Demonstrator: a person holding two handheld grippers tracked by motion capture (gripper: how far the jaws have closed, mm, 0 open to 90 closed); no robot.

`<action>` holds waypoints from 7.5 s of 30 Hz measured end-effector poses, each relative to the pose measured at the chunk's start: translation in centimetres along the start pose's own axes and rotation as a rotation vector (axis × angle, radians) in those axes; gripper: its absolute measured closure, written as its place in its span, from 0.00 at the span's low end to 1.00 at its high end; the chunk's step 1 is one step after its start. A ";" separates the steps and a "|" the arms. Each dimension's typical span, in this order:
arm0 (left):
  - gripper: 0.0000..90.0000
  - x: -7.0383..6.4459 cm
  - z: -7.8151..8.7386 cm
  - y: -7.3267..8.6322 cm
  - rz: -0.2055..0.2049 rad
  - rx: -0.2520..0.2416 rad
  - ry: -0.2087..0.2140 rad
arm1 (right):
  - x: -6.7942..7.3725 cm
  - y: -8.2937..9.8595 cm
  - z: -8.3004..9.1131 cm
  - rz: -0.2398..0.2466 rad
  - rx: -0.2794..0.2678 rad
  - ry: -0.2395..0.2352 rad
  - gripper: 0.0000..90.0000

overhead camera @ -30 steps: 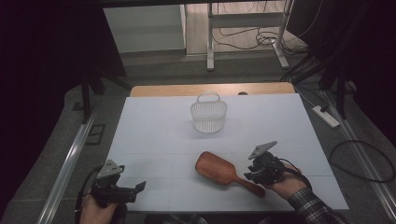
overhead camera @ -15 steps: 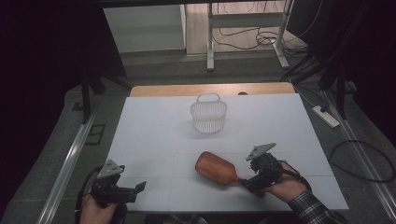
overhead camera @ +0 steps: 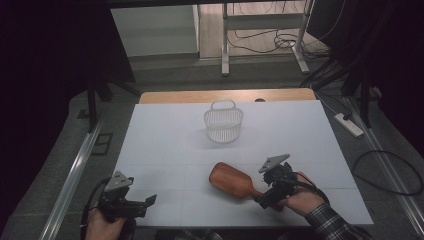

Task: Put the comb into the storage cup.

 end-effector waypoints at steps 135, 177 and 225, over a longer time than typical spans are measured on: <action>0.00 -2.7 -6.7 -6.7 -0.020 -0.023 0.309 | -0.7 -2.6 0.6 -0.041 -0.158 -0.054 0.80; 0.00 -5.8 -12.1 -12.2 0.061 -0.015 0.496 | 0.1 -4.1 1.1 -0.009 -0.283 -0.034 0.80; 0.03 -7.1 -15.7 -13.7 0.309 -0.057 0.632 | 1.6 -4.5 0.7 0.031 -0.344 -0.040 0.80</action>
Point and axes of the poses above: each handheld gripper's, and its own axes: z roughly backward along the jaws, y roughly out of its underside, x roughly to its left, the point moved 4 cm from there along -z, roughly forward along the jaws, and after that the axes turned 11 degrees about -x, right-handed, at the moved point
